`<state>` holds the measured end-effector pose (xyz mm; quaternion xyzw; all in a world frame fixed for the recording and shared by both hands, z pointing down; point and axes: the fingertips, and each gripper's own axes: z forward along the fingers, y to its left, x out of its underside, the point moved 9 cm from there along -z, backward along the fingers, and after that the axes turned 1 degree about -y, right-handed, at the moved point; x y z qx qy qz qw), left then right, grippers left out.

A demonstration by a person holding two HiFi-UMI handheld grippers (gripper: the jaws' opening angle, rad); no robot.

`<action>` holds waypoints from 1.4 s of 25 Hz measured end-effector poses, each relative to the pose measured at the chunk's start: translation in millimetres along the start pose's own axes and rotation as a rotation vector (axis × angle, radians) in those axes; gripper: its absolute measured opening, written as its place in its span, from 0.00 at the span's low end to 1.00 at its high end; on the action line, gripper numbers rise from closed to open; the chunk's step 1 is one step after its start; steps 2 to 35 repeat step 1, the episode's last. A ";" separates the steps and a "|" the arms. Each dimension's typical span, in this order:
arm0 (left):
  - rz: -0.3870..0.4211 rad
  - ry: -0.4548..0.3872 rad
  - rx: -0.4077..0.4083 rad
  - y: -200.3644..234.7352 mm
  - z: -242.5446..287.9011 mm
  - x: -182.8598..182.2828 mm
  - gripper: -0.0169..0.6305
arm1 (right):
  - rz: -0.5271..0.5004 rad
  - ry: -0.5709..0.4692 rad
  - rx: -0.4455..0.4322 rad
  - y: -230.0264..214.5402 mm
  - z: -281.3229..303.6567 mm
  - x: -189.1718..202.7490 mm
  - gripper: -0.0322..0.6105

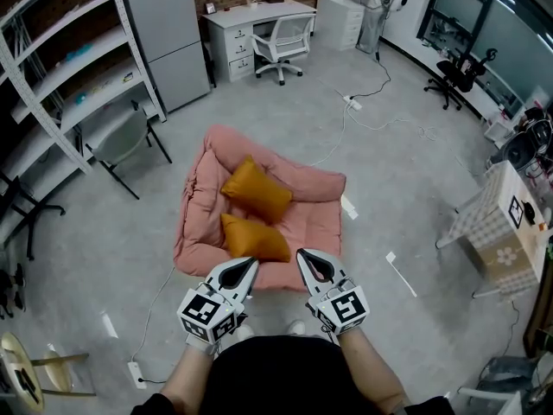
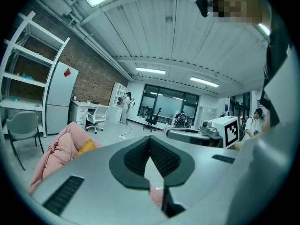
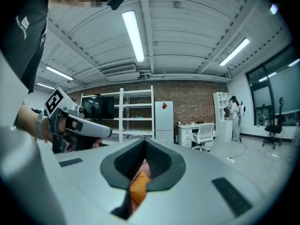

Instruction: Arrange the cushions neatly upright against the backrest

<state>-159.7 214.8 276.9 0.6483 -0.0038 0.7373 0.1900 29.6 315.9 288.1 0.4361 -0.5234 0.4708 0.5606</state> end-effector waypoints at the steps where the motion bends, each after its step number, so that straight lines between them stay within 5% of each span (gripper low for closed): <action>1: 0.001 0.002 0.000 -2.0 1.9 0.6 0.05 | 0.000 0.000 0.001 -2.0 -1.9 0.3 0.06; 35: 0.001 0.002 0.000 -2.0 1.9 0.6 0.05 | 0.000 0.000 0.001 -2.0 -1.9 0.3 0.06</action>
